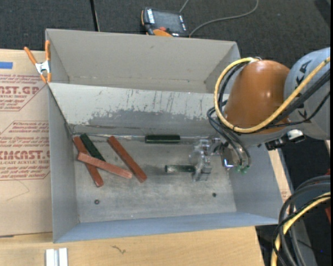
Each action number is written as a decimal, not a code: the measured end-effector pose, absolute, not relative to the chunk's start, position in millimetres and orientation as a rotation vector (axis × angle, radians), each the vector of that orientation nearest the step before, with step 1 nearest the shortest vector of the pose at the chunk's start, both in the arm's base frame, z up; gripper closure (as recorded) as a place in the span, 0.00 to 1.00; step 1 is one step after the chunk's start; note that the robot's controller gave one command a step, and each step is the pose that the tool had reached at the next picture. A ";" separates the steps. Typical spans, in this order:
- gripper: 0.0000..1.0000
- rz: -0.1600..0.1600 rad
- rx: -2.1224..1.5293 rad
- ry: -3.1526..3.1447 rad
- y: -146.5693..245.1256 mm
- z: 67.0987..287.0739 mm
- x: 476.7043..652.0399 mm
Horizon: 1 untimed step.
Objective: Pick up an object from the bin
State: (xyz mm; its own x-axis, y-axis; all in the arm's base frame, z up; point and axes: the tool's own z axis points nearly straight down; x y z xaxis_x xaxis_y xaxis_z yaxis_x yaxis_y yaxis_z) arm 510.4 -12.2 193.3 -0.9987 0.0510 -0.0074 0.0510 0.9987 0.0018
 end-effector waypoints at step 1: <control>1.00 -0.002 -0.354 3.115 -28.6 257.3 509.4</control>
Offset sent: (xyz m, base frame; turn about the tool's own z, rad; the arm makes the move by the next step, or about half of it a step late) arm -0.0024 -0.0165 0.0626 -0.2770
